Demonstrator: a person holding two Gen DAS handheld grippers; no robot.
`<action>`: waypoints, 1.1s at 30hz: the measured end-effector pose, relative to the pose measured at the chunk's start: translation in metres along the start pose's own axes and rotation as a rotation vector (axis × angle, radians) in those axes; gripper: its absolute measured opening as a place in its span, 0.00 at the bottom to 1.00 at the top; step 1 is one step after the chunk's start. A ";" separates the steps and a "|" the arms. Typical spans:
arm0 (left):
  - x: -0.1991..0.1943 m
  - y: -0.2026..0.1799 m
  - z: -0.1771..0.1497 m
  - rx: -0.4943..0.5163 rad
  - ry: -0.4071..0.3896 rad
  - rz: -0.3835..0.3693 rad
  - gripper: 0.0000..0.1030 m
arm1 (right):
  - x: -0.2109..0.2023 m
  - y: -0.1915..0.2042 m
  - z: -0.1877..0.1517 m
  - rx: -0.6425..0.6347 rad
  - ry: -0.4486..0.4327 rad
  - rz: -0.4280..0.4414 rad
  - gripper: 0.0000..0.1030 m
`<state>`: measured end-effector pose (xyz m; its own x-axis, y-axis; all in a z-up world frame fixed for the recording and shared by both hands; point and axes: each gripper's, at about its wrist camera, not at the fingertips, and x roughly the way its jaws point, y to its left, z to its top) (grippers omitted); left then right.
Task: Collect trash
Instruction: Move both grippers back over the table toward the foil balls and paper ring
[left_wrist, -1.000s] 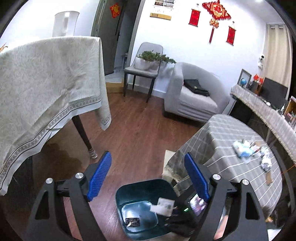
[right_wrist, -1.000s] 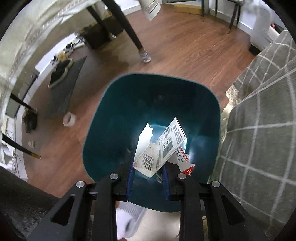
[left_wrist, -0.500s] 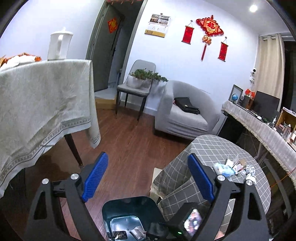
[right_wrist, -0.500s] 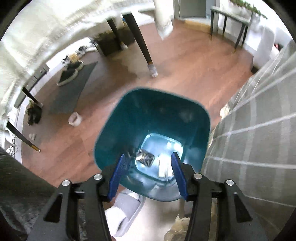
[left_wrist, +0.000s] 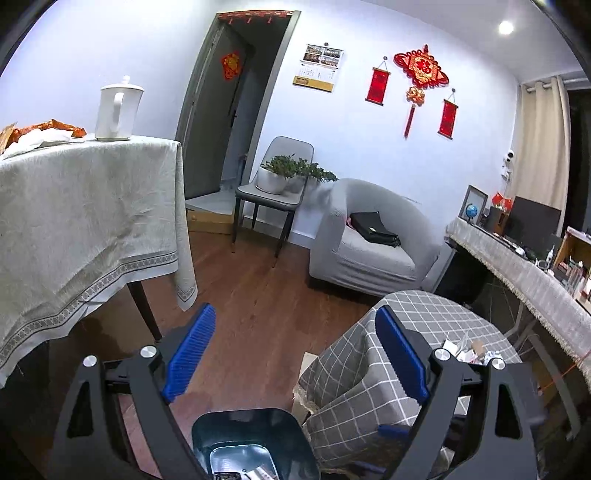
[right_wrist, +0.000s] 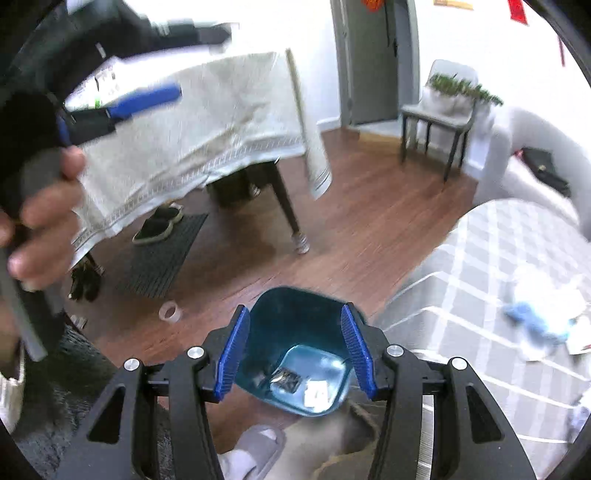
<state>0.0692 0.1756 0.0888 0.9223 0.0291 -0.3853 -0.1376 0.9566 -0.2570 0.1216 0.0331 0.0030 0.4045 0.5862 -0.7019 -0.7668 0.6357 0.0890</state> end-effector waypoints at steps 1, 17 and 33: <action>0.001 -0.002 0.000 -0.009 -0.007 0.005 0.89 | -0.006 -0.002 0.001 0.003 -0.010 -0.006 0.51; 0.026 -0.085 -0.020 0.125 0.032 -0.073 0.91 | -0.101 -0.094 -0.033 0.111 -0.103 -0.282 0.70; 0.049 -0.188 -0.084 0.360 0.186 -0.262 0.91 | -0.142 -0.168 -0.070 0.276 -0.102 -0.319 0.74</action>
<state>0.1103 -0.0269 0.0433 0.8246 -0.2474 -0.5087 0.2552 0.9653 -0.0557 0.1578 -0.1918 0.0387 0.6575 0.3760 -0.6529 -0.4390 0.8955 0.0736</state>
